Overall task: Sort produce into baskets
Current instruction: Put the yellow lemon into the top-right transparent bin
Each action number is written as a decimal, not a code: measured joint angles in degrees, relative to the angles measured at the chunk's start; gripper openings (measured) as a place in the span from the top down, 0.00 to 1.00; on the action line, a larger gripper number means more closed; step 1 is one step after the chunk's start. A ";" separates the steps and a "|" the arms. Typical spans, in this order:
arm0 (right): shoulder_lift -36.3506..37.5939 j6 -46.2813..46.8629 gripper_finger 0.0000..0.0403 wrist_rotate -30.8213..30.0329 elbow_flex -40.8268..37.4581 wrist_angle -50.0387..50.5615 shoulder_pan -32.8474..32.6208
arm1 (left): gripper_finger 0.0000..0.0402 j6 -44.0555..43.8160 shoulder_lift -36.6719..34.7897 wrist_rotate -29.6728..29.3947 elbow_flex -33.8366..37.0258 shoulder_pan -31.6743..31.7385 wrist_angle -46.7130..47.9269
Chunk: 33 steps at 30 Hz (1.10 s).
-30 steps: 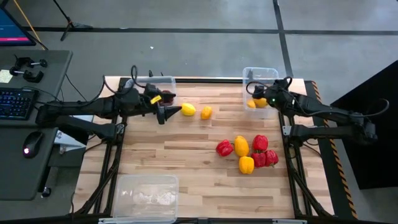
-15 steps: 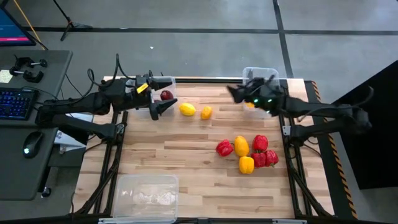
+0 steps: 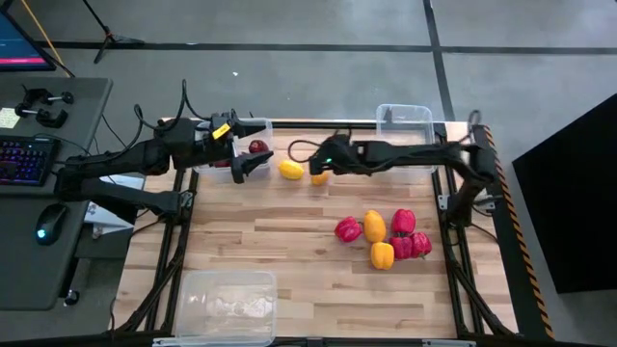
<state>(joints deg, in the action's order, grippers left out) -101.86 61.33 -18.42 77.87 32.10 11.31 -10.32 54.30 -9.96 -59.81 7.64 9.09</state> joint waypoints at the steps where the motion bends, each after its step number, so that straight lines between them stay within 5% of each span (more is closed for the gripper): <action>1: -1.72 0.48 0.02 -0.05 1.19 0.16 -0.06 | 0.01 0.01 -0.01 0.00 0.00 0.00 0.45; 12: -14.78 13.64 0.02 -4.20 4.79 1.99 0.71 | 0.01 0.02 0.01 0.00 0.00 0.00 1.41; 25: -18.17 14.89 0.03 -3.91 4.78 1.18 0.18 | 0.01 1.86 0.01 2.17 0.00 0.00 1.83; 33: -17.57 7.20 0.27 -2.96 5.62 2.81 0.35 | 0.01 1.50 0.01 2.17 0.00 0.00 1.83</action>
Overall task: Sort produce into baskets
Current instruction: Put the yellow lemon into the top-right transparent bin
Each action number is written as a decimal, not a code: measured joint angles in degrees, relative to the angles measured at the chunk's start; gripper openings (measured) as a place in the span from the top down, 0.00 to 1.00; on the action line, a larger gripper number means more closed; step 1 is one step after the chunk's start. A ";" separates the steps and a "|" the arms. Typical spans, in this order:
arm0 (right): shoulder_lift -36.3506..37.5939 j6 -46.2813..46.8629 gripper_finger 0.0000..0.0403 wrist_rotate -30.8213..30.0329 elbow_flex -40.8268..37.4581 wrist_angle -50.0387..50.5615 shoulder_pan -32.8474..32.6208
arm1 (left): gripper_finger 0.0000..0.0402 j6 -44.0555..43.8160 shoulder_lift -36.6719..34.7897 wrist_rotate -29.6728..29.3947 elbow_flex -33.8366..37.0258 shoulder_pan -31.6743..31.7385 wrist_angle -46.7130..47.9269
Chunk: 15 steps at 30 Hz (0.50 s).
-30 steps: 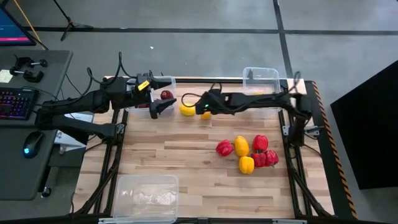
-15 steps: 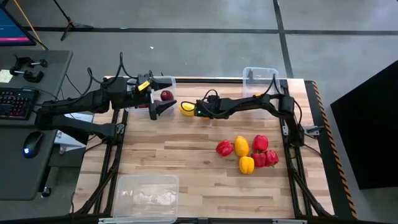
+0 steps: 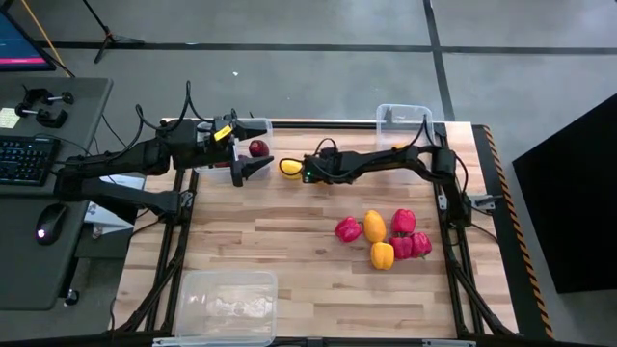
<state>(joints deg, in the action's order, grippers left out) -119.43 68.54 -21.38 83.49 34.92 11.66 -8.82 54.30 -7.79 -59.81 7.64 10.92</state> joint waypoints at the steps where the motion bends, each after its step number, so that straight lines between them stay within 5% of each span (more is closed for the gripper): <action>1: 0.61 -1.95 0.32 0.32 0.33 0.53 -0.02 | 0.01 0.00 0.00 0.00 0.00 -0.02 0.00; 7: 9.60 -12.28 0.60 -2.64 1.41 7.69 -0.11 | 0.01 0.04 0.00 -0.44 0.00 0.02 0.00; 15: 28.19 -13.09 0.53 -20.73 1.63 26.34 0.03 | 0.01 -0.04 0.24 -0.52 0.02 1.33 -0.04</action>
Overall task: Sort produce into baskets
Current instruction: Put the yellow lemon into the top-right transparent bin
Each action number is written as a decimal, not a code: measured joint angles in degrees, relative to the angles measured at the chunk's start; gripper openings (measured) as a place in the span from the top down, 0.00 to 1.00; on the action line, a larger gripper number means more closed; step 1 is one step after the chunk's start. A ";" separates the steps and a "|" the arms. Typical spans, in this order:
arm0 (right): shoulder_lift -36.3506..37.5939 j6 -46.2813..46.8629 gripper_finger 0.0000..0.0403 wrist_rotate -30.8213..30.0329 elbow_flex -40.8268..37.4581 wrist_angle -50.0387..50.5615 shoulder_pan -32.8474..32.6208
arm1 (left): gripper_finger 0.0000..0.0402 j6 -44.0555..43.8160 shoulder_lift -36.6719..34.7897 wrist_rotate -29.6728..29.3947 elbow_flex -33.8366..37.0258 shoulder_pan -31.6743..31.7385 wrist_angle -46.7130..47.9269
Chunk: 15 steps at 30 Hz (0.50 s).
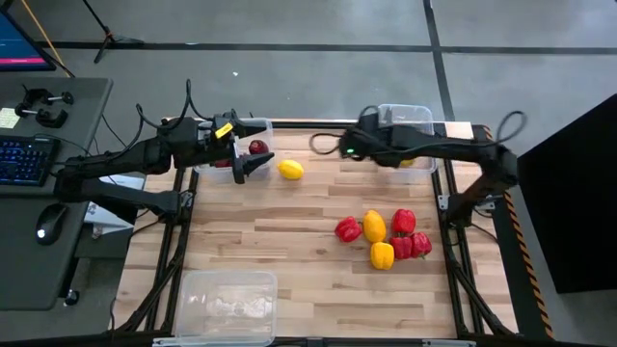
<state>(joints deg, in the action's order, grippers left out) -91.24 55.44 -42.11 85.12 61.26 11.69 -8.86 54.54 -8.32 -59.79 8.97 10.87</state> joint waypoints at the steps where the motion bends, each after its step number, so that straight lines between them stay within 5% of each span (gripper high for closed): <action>1: 1.47 1.27 0.50 -1.66 0.00 3.42 0.30 | 0.01 0.00 -0.02 -0.05 0.00 0.23 0.00; 8: 8.90 11.87 0.43 -7.27 -6.77 18.57 1.35 | 0.01 -2.00 -0.02 -1.70 0.00 0.94 0.00; 15: 16.64 7.45 0.42 3.60 -17.77 12.77 4.78 | 0.01 -3.54 -0.02 -1.69 0.00 0.63 0.27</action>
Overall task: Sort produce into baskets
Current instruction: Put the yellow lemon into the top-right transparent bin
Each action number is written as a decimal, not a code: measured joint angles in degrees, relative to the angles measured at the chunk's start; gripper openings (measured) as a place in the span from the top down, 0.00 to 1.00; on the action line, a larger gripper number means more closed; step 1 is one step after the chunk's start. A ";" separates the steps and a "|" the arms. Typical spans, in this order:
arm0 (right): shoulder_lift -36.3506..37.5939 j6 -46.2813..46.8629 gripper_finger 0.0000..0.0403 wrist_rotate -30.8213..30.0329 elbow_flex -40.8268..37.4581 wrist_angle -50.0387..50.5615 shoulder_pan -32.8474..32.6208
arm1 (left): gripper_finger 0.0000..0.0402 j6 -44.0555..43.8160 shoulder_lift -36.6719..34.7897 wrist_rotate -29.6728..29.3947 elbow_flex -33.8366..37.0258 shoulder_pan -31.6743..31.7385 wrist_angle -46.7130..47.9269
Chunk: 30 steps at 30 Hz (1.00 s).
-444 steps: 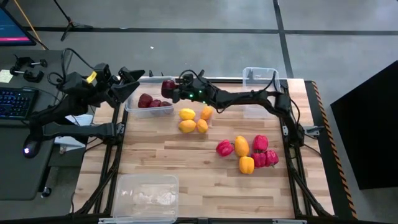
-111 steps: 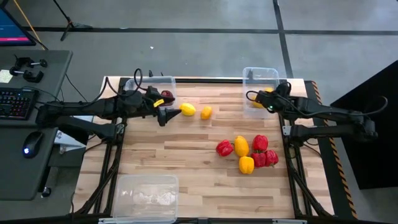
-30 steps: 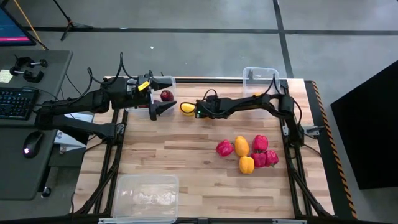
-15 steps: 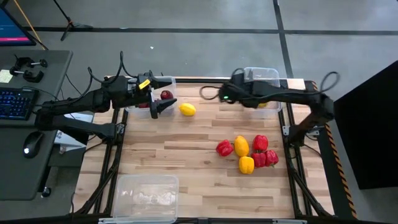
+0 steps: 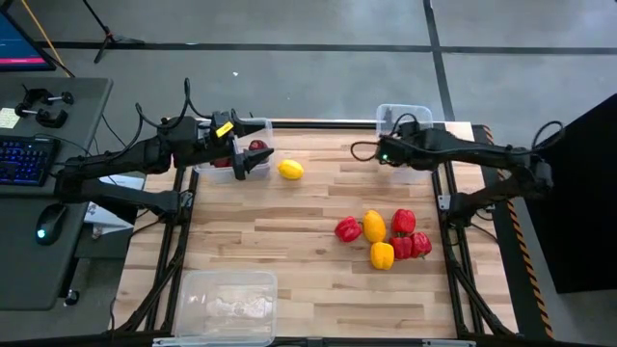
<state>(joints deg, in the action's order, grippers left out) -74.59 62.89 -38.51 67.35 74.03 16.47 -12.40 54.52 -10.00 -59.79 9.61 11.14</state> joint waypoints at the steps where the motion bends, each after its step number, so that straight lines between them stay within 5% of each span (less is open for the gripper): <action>1: 0.77 -0.42 0.42 0.22 -0.09 -0.15 0.48 | 0.01 0.00 0.00 0.00 0.00 0.00 0.01; 18: 4.57 -3.42 0.40 -3.37 -2.19 -1.60 1.80 | 0.01 -1.03 0.02 0.00 0.00 0.01 0.20; 25: 4.51 -3.39 0.20 -0.21 -5.55 -4.44 5.24 | 0.01 -1.01 0.02 0.00 0.00 0.02 0.21; 30: 4.95 -9.20 0.09 -0.34 0.05 -4.42 5.68 | 0.01 -0.50 0.02 -0.01 0.00 0.52 0.21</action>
<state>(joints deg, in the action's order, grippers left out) -69.64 53.69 -38.84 67.40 69.61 22.15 -12.91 54.54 -10.01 -59.79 10.13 11.35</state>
